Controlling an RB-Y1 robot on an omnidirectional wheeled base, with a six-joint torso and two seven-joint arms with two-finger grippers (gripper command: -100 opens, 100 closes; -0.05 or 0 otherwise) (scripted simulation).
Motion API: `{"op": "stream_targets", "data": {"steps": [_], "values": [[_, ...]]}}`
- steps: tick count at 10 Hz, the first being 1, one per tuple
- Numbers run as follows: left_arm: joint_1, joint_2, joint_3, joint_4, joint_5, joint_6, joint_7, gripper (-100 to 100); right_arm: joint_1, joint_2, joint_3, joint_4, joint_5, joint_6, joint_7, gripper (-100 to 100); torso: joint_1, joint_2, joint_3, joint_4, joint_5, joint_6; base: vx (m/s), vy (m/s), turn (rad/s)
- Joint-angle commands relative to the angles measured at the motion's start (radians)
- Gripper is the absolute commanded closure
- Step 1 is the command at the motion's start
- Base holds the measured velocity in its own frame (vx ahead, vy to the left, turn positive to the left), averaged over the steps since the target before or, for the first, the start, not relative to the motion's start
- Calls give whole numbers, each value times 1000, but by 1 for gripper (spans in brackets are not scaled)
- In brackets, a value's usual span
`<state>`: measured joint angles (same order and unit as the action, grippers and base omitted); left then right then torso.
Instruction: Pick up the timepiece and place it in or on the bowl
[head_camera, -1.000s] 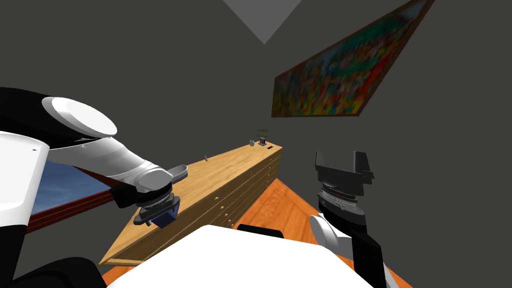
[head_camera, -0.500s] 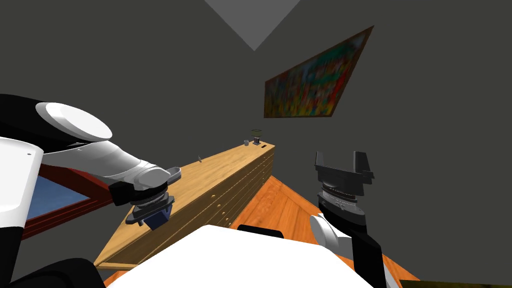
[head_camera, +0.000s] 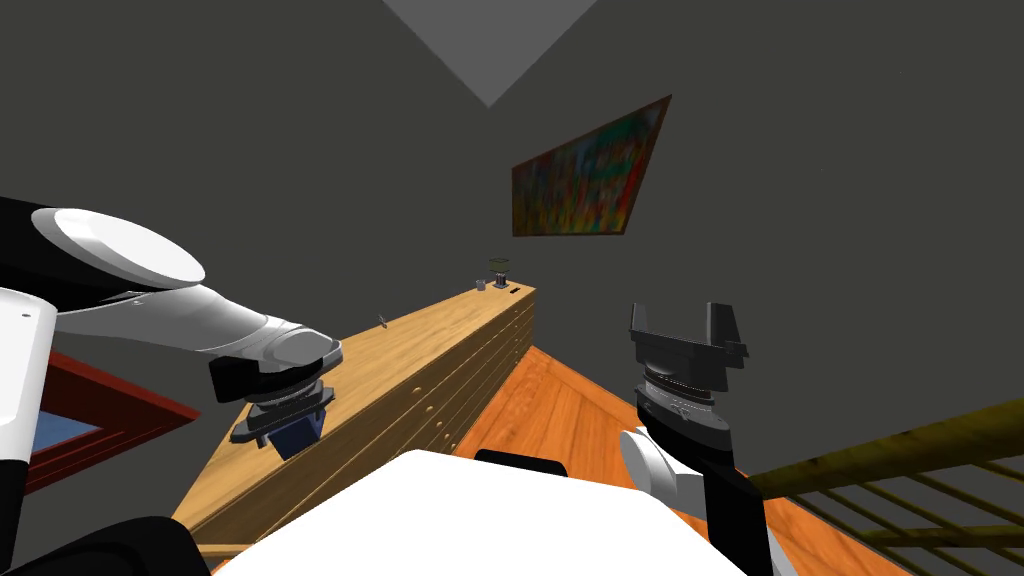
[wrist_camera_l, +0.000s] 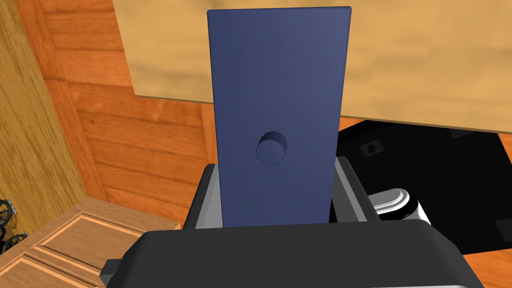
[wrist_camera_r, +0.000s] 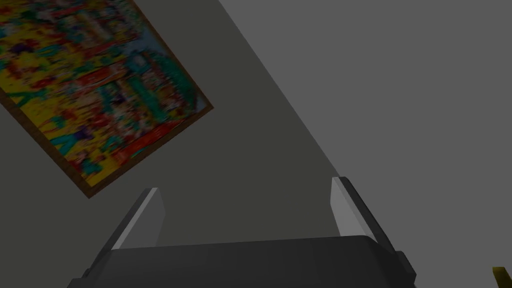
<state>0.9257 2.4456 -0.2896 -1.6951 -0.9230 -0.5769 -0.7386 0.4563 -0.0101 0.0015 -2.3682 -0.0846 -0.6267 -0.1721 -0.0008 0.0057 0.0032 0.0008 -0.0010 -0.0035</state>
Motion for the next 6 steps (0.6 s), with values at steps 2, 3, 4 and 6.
{"op": "stream_targets", "data": {"steps": [2,3,4,6], "values": [[-5,-30,1,77,23,-54,-34,100,0,0,0,0,0,0,0,0,1,-1,-1,0,0,1,-68,-28,-188],[-5,-30,1,82,23,-54,-34,100,0,0,0,0,0,0,0,0,0,-1,-1,0,0,2,-47,-17,-109],[-13,-43,0,118,35,-80,-49,100,0,0,0,0,0,0,0,0,1,-2,-1,0,0,0,-48,-18,-151],[-22,-56,-2,154,47,-106,-65,100,0,0,0,0,0,0,0,0,1,-1,-1,0,0,2,-66,5,-186]]}}
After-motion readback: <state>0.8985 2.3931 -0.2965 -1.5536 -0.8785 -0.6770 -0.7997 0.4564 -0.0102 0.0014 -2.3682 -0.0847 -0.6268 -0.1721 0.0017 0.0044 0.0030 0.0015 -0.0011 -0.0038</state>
